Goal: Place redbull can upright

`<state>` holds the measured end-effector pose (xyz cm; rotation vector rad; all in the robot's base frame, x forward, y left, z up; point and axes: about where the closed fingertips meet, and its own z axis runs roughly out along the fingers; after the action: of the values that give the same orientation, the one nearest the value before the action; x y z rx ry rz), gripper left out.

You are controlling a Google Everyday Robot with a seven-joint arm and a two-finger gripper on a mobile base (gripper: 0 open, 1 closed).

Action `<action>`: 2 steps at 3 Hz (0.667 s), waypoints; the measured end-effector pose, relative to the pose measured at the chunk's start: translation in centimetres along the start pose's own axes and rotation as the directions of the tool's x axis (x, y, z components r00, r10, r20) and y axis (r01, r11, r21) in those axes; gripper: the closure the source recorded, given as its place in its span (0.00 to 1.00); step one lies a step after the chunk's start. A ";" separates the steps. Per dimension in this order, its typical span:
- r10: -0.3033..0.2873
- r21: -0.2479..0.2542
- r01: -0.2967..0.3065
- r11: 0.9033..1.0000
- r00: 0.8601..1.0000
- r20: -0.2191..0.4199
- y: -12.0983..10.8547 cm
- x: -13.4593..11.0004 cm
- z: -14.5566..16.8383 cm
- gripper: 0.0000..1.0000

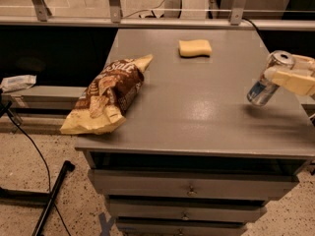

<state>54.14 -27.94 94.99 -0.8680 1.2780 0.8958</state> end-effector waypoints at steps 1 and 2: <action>-0.047 -0.038 0.045 0.998 0.998 -0.030 2.1 0.6 0.2 0.01; -0.055 -0.083 0.052 0.995 0.998 -0.043 4.2 1.3 0.6 0.00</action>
Offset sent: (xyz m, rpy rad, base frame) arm -0.0554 0.0298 -0.0225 -0.0890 -0.0394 0.1091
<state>50.61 -25.58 93.63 -0.9874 1.2580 0.8954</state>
